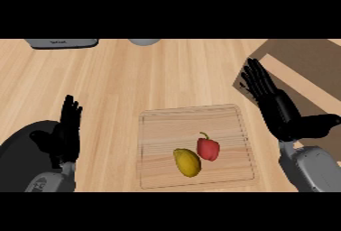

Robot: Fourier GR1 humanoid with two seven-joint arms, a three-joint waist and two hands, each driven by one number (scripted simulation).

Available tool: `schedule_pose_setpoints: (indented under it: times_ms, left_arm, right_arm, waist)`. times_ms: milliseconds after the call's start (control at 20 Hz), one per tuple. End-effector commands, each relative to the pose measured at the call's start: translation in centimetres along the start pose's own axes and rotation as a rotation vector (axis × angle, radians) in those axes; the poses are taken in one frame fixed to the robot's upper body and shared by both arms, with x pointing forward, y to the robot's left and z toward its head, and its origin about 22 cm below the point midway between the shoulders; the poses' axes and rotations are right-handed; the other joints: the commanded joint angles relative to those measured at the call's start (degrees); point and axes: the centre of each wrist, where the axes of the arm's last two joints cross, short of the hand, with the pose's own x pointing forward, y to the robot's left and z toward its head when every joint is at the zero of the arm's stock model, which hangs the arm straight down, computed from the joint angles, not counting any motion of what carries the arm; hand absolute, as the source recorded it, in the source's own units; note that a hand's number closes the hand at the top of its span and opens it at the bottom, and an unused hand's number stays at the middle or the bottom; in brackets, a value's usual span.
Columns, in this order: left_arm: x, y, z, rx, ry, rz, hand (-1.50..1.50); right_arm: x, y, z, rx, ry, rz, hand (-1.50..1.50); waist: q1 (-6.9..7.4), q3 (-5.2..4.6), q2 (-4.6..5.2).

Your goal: Pick the lemon from the cutting board and place it in the cardboard box

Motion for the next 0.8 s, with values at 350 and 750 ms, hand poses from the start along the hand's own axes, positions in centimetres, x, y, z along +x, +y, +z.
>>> schedule_pose_setpoints:
  times_ms: [350, 750]
  left_arm:
    - [6.8, -1.6, -2.2, -0.545, -0.308, -0.328, 0.0]
    - [9.8, -1.3, -3.5, -0.593, -0.34, -0.346, 0.0]
  right_arm:
    - [10.5, -2.1, -3.9, 0.438, -0.253, 0.43, -1.5]
    - [6.3, -2.8, -3.0, 0.7, -0.48, 0.562, -1.5]
  waist:
    - [1.13, -1.23, -0.7]
    - [1.88, -1.13, -0.42]
